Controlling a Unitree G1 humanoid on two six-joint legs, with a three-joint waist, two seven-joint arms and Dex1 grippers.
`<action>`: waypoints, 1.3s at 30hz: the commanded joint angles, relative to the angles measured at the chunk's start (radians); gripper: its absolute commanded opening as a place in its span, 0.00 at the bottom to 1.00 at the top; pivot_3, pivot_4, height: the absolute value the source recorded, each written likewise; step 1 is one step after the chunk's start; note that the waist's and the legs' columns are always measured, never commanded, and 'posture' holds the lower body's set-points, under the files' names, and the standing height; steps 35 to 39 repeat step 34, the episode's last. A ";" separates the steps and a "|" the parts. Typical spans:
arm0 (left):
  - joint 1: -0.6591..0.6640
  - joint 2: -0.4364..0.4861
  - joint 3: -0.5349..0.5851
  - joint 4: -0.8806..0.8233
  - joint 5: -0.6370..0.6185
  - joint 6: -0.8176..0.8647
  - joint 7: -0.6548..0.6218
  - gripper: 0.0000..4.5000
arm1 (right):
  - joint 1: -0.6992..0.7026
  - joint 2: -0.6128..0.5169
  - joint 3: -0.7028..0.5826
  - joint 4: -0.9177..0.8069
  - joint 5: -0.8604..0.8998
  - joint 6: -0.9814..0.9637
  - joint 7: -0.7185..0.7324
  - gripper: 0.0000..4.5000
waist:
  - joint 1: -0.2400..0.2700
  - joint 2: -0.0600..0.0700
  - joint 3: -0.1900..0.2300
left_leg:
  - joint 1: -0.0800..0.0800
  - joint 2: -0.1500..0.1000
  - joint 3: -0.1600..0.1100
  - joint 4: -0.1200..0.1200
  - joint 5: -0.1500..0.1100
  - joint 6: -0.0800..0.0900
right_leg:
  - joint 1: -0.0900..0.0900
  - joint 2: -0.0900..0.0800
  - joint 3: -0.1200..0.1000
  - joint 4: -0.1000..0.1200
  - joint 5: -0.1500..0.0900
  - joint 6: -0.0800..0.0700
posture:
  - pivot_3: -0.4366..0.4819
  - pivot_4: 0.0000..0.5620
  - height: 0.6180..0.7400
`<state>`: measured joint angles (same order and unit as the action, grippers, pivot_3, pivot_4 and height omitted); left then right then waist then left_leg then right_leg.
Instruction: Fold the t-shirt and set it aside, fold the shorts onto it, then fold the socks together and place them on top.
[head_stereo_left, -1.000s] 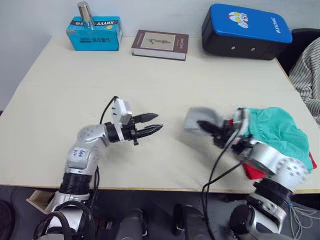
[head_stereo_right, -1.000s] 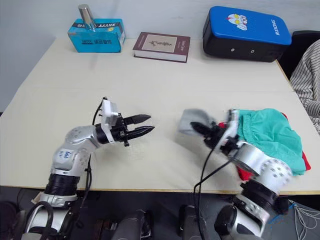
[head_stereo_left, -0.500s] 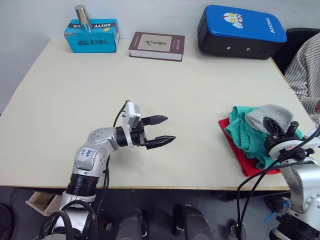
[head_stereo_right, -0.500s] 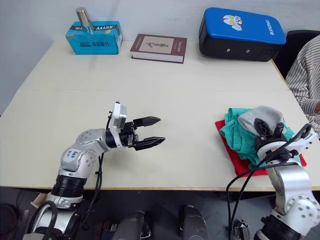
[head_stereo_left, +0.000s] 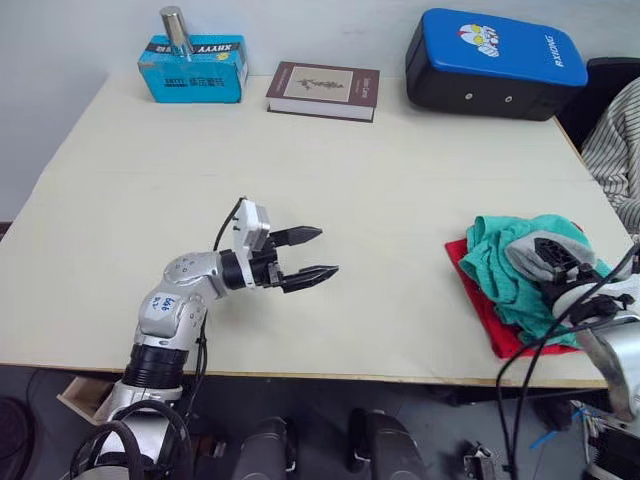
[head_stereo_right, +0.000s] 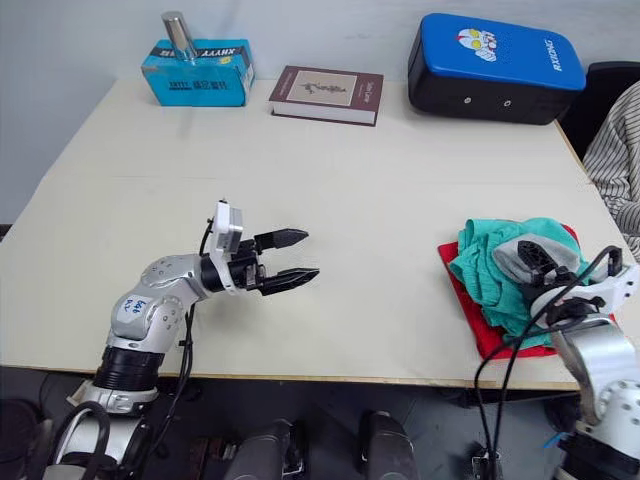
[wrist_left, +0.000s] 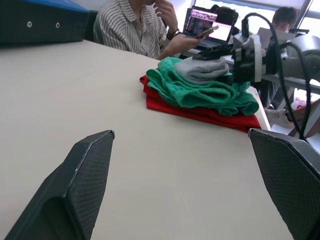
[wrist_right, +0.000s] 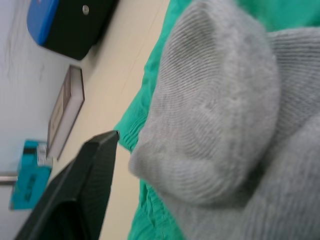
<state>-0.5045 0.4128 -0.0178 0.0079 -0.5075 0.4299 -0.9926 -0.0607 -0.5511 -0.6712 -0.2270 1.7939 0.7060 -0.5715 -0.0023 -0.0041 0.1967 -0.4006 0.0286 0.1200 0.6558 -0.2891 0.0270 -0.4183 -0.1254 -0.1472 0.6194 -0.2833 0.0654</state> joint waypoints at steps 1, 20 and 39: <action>0.023 0.036 0.013 -0.039 -0.002 -0.010 -0.021 1.00 | 0.075 -0.174 -0.032 -0.040 0.133 0.094 -0.037 0.99 | 0.002 0.000 0.000 | 0.000 0.000 0.000 0.000 0.000 0.000 | 0.000 0.000 0.000 0.000 0.000 0.000 | 0.48 0.27 1.00; 0.378 0.331 0.211 -0.113 0.169 -0.214 0.062 1.00 | 0.183 -0.567 0.354 -0.128 -1.119 -0.416 1.532 0.99 | 0.015 -0.007 0.005 | -0.002 0.007 0.001 -0.002 -0.004 0.002 | -0.001 0.009 0.001 -0.012 0.004 0.000 | 0.48 0.27 1.00; 0.385 0.330 0.235 -0.029 0.270 -0.446 0.127 1.00 | -0.317 -0.113 0.800 0.462 -1.545 -1.079 1.746 0.99 | 0.022 -0.007 0.006 | -0.005 0.006 0.010 0.005 0.001 -0.002 | -0.007 0.010 -0.006 0.000 0.007 -0.004 | 0.48 0.27 1.00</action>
